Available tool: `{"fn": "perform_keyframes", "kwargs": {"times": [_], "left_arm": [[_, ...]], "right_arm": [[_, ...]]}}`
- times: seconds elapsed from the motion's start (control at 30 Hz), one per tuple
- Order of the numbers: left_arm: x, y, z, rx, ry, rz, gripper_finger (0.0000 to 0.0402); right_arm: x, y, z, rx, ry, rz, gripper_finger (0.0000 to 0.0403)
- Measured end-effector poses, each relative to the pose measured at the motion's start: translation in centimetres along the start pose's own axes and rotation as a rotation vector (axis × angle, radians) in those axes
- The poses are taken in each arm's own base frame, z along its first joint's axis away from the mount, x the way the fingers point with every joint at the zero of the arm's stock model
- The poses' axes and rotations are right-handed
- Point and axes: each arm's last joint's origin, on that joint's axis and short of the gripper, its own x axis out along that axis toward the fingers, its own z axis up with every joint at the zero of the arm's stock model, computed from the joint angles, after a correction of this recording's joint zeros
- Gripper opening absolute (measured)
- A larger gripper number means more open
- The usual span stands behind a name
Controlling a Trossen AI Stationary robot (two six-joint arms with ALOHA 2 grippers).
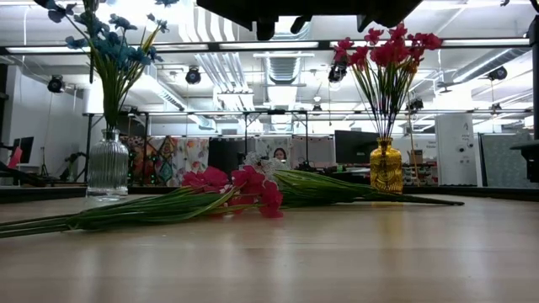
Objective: Sort flowers into vase by color
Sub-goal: Put the blue flowers into the transparent vase
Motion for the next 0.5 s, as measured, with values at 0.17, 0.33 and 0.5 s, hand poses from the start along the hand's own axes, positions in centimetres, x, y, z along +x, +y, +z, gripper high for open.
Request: {"fn": "perform_keyframes", "kwargs": {"times": [0.17,0.33,0.5], "left_arm": [[0.0,-0.6,-0.2,-0.01,-0.001,0.006,0.0001],[0.3,-1.9,-0.8,0.024,-0.003,0.029,0.0001],[0.8,-2.4,-0.9,0.043,-0.007,0.075,0.0001]], "right_arm": [[0.0,0.0,0.0,0.0,-0.004,-0.001,0.0203],[0.0,0.0,0.1,0.001,-0.007,-0.001,0.0203],[0.0,0.0,0.1,0.001,-0.007,-0.002,0.0203]]}}
